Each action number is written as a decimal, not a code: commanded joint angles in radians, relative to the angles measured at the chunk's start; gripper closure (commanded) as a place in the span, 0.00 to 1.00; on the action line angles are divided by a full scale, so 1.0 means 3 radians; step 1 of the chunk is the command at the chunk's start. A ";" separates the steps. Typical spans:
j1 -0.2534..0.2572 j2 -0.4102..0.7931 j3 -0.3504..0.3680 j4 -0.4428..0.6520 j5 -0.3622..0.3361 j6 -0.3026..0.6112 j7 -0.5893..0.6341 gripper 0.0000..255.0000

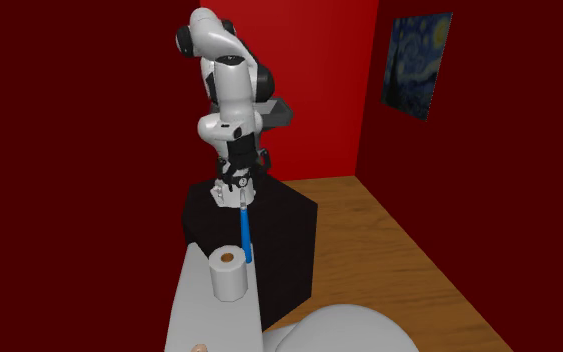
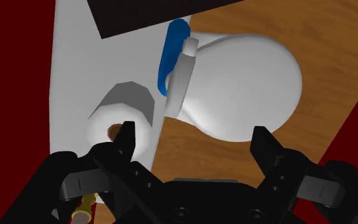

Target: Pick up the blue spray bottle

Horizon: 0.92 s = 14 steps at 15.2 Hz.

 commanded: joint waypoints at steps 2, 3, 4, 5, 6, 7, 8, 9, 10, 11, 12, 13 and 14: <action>-0.0051 0.0123 -0.0123 -0.0124 -0.0022 0.0221 -0.0076 0.00; -0.0050 0.0151 -0.0132 -0.0153 -0.0024 0.0278 -0.0080 0.00; -0.0048 0.0181 -0.0142 -0.0180 -0.0026 0.0335 -0.0084 0.00; -0.0047 0.0212 -0.0152 -0.0207 -0.0028 0.0393 -0.0089 0.00; -0.0044 0.0245 -0.0162 -0.0233 -0.0030 0.0452 -0.0093 0.00; -0.0042 0.0279 -0.0173 -0.0258 -0.0031 0.0511 -0.0099 0.00; -0.0039 0.0315 -0.0183 -0.0283 -0.0032 0.0571 -0.0104 0.00; -0.0037 0.0336 -0.0189 -0.0297 -0.0032 0.0606 -0.0107 0.00; -0.0038 0.0336 -0.0189 -0.0297 -0.0032 0.0605 -0.0107 0.00; -0.0036 0.0343 -0.0190 -0.0293 -0.0031 0.0609 -0.0109 1.00; -0.0036 0.0342 -0.0190 -0.0291 -0.0030 0.0605 -0.0109 1.00; -0.0036 0.0341 -0.0190 -0.0290 -0.0030 0.0603 -0.0109 1.00; -0.0036 0.0341 -0.0190 -0.0290 -0.0031 0.0603 -0.0109 1.00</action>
